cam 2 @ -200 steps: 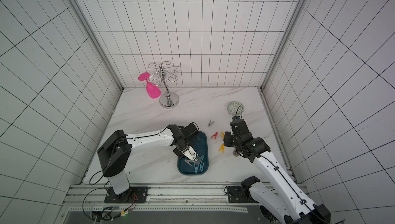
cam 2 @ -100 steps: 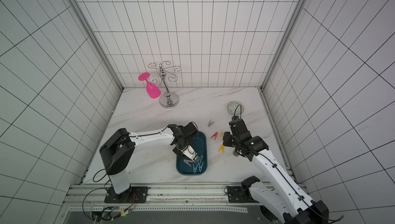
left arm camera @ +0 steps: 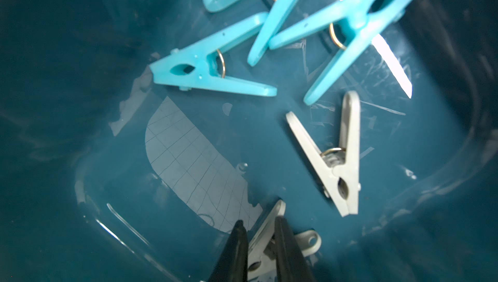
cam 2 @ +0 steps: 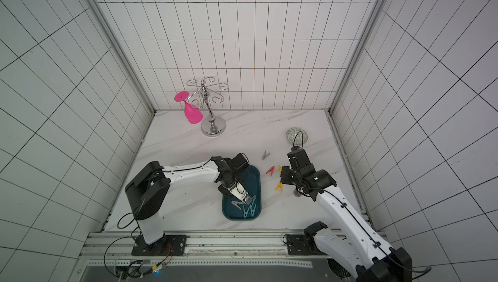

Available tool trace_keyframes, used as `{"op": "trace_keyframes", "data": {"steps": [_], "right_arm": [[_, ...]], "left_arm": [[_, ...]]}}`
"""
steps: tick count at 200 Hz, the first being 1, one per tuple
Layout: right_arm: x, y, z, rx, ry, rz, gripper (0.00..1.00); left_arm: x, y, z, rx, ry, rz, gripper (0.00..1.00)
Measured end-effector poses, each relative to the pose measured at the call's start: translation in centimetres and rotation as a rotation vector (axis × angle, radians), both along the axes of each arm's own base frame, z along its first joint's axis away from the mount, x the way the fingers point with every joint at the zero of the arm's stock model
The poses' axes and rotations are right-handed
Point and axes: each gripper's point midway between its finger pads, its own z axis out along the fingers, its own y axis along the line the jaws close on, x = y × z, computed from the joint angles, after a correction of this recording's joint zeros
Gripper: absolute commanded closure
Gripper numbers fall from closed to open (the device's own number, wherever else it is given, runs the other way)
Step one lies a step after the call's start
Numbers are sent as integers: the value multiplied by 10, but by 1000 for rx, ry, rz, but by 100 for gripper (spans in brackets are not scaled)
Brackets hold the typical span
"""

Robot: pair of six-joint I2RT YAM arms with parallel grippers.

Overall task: Take the clothespins out of the storage box
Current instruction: Pick up the clothespin from the storage box.

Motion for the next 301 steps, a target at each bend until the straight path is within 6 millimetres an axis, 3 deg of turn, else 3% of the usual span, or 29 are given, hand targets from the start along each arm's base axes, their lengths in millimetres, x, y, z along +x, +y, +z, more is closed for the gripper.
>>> {"op": "trace_keyframes", "data": {"steps": [57, 196, 301], "right_arm": [[1, 1, -1, -10, -2, 13, 67], [1, 1, 1, -13, -14, 26, 67], [-1, 0, 11, 10, -48, 23, 68]], "left_arm": [[0, 2, 2, 13, 5, -14, 73], [-9, 19, 6, 79, 91, 8, 73], [-7, 20, -7, 90, 90, 24, 83]]}}
